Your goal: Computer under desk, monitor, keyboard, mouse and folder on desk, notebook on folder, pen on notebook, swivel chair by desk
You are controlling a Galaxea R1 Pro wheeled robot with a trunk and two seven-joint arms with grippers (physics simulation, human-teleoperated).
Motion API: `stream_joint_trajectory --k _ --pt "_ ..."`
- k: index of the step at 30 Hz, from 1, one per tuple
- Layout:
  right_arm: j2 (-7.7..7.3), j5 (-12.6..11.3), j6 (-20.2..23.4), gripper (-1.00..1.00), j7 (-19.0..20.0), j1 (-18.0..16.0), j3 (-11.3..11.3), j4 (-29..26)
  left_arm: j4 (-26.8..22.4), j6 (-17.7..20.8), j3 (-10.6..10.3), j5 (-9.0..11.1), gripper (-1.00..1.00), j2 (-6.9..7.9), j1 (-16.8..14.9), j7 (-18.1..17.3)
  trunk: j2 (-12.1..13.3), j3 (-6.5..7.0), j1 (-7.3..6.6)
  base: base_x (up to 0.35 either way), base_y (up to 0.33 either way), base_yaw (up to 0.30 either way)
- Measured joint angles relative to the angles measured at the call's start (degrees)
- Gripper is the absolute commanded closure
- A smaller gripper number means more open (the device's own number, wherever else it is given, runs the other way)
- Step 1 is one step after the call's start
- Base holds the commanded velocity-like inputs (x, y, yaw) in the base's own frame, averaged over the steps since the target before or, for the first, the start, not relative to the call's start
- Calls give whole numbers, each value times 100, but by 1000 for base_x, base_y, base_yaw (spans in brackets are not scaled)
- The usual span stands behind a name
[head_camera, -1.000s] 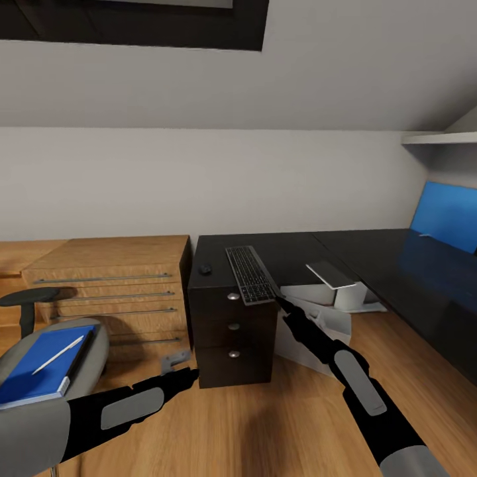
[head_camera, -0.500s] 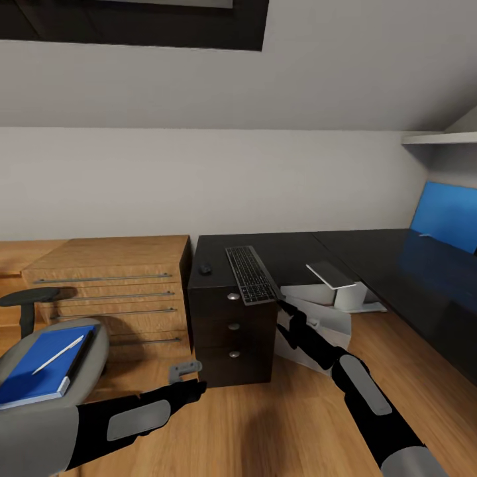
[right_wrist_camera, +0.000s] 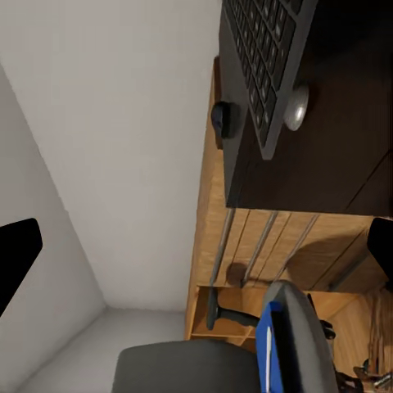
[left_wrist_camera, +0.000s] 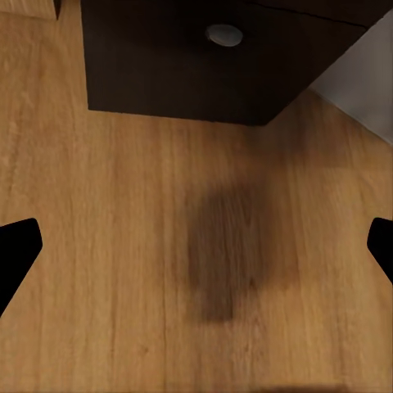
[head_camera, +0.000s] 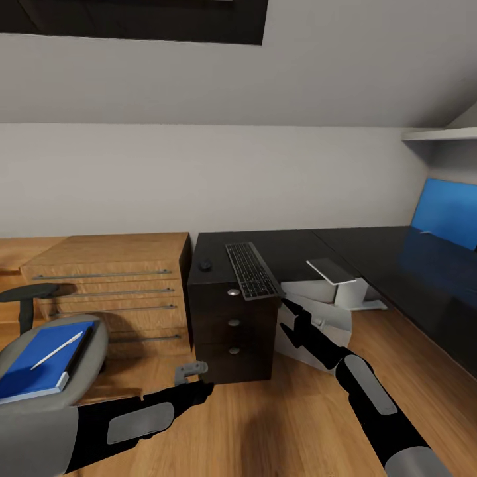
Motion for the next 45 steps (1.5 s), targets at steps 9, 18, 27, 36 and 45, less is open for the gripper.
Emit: stream_joint_trajectory --k 9,18,27,36,45 --pt "14 -14 -114 -100 -25 0 -15 10 -3 2 -2 0 -100 0 0 -9 -361 -162 198 0 0 0" --pt "-15 -15 -169 -100 -32 0 -27 9 -4 2 12 8 -100 8 0 -3 -722 -323 395 0 0 0" --pt "-93 14 -139 -100 -42 1 -26 16 -12 3 13 9 -100 3 0 0 -1083 -485 593 0 0 0" --pt "-104 25 -138 -100 -36 6 -19 14 -12 3 13 8 -100 7 0 -11 -1205 -539 660 0 0 0" --pt "-93 -9 -166 -100 15 16 -15 7 -142 15 16 9 -100 38 0 -34 -1205 -539 660 2 0 0"
